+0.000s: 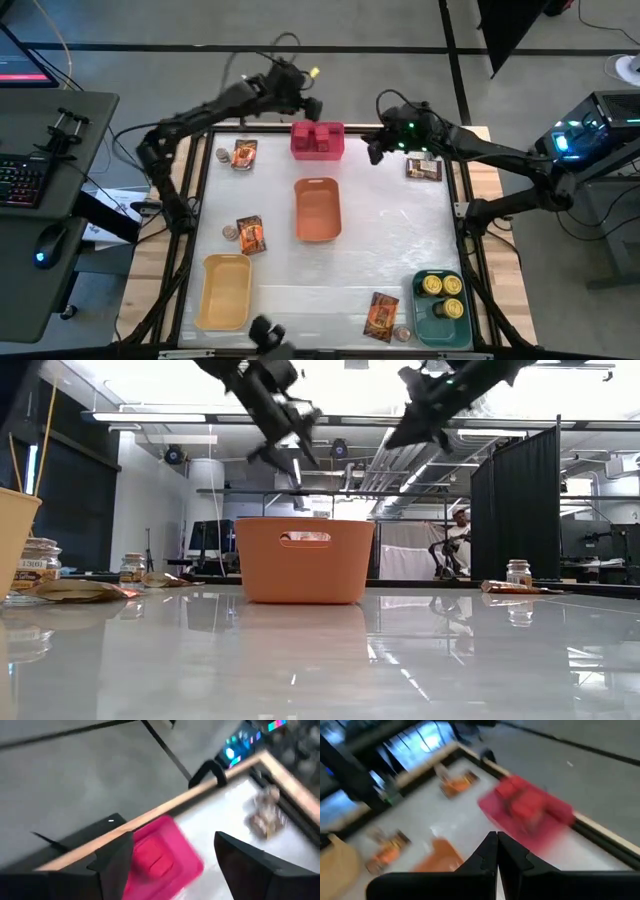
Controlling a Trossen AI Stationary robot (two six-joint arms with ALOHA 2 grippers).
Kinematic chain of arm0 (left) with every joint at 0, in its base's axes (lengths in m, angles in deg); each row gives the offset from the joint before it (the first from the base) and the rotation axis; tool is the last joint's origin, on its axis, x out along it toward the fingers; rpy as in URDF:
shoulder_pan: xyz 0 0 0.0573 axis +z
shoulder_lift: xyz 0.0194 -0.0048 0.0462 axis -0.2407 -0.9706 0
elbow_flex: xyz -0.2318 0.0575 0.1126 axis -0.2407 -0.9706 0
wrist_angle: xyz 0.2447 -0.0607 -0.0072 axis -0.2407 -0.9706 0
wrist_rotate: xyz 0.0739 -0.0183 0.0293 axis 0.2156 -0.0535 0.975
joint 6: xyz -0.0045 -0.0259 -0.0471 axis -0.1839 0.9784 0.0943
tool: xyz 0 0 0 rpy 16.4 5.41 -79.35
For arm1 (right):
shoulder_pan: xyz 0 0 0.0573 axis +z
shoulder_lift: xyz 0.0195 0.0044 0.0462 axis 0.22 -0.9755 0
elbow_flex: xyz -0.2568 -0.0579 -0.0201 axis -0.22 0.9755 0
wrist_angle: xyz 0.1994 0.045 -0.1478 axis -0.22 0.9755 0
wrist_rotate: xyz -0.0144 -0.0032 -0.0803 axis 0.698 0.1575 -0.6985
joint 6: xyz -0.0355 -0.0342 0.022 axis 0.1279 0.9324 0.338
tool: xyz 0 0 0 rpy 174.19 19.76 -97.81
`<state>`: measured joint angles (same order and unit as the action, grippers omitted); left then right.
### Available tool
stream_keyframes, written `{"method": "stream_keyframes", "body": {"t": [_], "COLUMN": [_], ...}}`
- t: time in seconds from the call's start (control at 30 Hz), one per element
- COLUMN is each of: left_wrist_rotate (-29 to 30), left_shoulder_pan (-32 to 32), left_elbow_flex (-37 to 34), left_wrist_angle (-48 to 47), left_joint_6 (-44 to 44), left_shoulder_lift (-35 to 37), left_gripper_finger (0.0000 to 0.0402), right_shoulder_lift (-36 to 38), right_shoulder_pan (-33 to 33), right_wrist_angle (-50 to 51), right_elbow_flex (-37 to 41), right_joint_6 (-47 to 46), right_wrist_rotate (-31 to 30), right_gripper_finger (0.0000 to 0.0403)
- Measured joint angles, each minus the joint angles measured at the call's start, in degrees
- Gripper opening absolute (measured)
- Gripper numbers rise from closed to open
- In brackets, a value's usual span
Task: Sort spices by type
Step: Put the red spice can into the red bin
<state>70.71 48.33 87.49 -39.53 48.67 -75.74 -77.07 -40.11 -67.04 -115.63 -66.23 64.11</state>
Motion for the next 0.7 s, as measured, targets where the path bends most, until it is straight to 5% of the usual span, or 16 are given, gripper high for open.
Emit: {"method": "stream_keyframes", "body": {"t": [0.13,0.33,0.6,0.7], "left_wrist_rotate": [-0.4,-0.3,10.5,6.7], "left_shoulder_pan": [-2.5,-7.6,-11.7,-11.9], "left_elbow_flex": [0.0,-7.5,-20.5,-24.3], "left_wrist_angle": [-10.5,-14.8,-16.0,-16.4], "left_joint_6": [-7.7,-8.5,2.5,4.8], "left_shoulder_lift": [8.4,20.9,32.7,34.4], "left_gripper_finger": [0.0200,0.0022,0.0021,0.0021], "right_shoulder_lift": [-6.3,-17.4,-30.6,-35.7], "right_shoulder_pan": [-0.8,-1.1,-2.0,-3.2], "right_wrist_angle": [-10.5,-14.6,-1.6,6.0], "right_elbow_flex": [0.0,-4.6,-20.2,-25.4], "right_joint_6": [-4.1,-5.1,0.7,0.8], "right_wrist_rotate": [5.4,8.8,6.4,5.1], "right_gripper_finger": [0.0000,0.0000,0.0000,0.0000]}}
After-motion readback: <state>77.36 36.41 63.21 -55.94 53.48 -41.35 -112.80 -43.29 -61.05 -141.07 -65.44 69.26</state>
